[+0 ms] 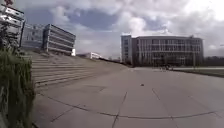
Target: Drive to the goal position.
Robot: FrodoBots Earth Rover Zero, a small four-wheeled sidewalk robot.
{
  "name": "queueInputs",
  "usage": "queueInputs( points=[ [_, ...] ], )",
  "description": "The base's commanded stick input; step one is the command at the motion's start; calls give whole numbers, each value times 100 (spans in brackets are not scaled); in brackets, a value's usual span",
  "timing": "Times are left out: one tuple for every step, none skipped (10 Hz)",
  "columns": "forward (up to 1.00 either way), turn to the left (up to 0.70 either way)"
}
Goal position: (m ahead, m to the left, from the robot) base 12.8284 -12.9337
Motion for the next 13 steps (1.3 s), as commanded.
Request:
queueInputs(
  points=[
    [70,-26],
    [70,-35],
    [70,-35],
    [70,-35],
    [70,-26],
    [70,-4],
    [70,0],
    [70,0],
    [70,26],
    [70,35],
    [70,35],
    [70,35],
    [70,35]
  ],
)
